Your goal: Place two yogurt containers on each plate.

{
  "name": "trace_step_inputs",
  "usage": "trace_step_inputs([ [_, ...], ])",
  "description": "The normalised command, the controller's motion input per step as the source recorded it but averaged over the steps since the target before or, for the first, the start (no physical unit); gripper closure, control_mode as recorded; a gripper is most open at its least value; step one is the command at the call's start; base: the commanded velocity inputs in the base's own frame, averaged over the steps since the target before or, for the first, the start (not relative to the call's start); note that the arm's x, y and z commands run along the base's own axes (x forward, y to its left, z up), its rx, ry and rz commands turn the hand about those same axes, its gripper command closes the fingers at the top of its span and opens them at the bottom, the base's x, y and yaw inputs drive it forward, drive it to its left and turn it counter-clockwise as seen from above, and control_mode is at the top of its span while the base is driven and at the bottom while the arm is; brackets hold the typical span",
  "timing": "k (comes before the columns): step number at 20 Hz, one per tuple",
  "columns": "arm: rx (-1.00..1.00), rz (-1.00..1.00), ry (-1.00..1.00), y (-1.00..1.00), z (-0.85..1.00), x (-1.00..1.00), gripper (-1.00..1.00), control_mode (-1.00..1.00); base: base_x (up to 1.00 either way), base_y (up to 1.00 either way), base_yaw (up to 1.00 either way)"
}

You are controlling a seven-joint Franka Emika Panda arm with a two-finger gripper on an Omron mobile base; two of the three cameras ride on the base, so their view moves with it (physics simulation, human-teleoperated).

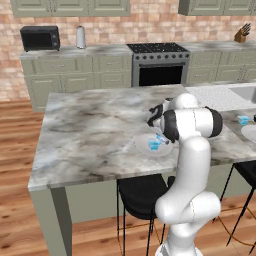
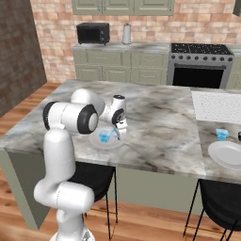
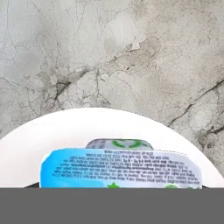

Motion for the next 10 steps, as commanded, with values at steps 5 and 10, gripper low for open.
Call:
trace_step_inputs([
  [5,0.0,-0.01,-0.06,0.0,0.31,-0.05,-1.0,-1.0,0.0,0.0,0.0],
  [10,0.01,0.0,-0.02,0.07,0.07,-0.03,-1.0,-1.0,0.0,0.0,0.0],
])
